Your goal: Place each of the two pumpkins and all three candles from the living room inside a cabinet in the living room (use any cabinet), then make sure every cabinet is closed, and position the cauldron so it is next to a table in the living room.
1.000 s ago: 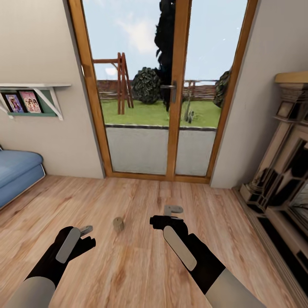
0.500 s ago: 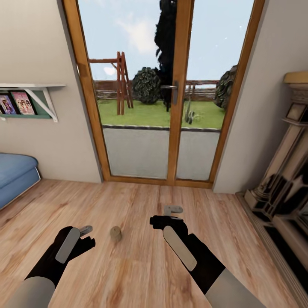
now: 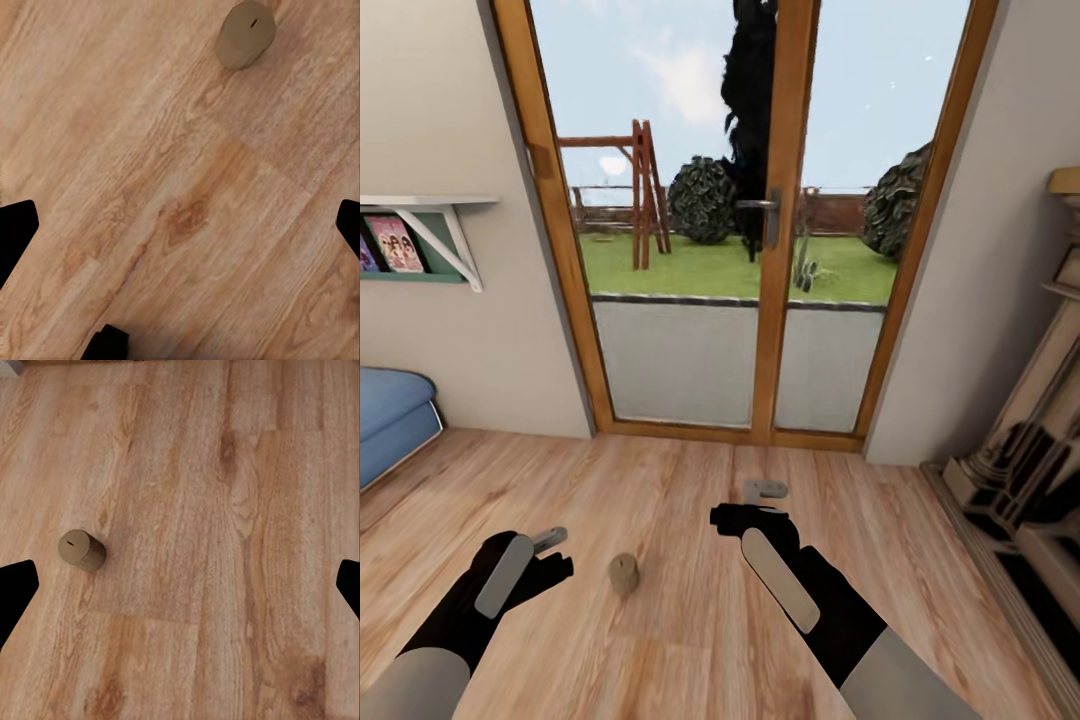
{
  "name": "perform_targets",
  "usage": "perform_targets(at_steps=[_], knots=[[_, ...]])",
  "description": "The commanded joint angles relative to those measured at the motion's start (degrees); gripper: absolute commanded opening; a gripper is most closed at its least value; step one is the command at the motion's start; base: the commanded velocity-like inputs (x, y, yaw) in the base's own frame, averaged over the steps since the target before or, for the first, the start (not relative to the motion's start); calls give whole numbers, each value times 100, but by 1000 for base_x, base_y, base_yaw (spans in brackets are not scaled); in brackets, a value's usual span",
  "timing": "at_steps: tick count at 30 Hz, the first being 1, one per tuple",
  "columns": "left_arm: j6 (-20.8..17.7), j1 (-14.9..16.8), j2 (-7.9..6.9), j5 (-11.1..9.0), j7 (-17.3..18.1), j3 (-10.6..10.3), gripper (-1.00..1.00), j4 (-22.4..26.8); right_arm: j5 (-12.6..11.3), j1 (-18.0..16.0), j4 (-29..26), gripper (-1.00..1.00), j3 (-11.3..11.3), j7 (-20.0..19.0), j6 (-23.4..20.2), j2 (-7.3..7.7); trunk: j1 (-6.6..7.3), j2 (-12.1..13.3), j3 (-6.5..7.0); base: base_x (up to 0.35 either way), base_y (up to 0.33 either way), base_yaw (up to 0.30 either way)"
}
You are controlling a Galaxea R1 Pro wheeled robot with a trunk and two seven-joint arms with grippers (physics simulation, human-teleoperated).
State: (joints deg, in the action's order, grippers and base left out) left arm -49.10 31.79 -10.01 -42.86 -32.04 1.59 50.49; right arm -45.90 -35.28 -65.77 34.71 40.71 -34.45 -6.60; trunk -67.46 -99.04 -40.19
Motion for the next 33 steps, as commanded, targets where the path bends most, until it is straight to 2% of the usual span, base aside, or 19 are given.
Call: perform_targets(at_steps=[1, 3, 6, 11, 18, 33], knots=[[-12, 3, -11, -58, -47, -63, 100, -4, -44, -6, -6, 100, 9, 52, -9, 1, -2, -3, -6, 254, 0, 0], [-12, 3, -23, -52, -42, -232, 100, -17, -45, -7, -6, 100, 9, 52, -9, 1, -2, -3, -6, 253, 0, 0], [-12, 3, -37, -2, -40, -293, 100, -30, -43, -6, -6, 100, 9, 52, -9, 1, -2, -3, -6, 253, 2, 0], [-12, 3, -36, 98, -32, -300, 100, -69, -43, -7, -6, 100, 9, 52, -9, 1, -2, -3, -6, 275, 72, 0], [-12, 3, -36, 111, -31, -306, 100, -74, -43, -5, -6, 100, 8, 52, -9, 1, -2, -3, -6, 292, 100, 0], [-12, 3, -36, 111, -31, -307, 100, -75, -43, -7, -6, 100, 6, 52, -8, 1, -2, -3, -6, 311, 4, 0]])
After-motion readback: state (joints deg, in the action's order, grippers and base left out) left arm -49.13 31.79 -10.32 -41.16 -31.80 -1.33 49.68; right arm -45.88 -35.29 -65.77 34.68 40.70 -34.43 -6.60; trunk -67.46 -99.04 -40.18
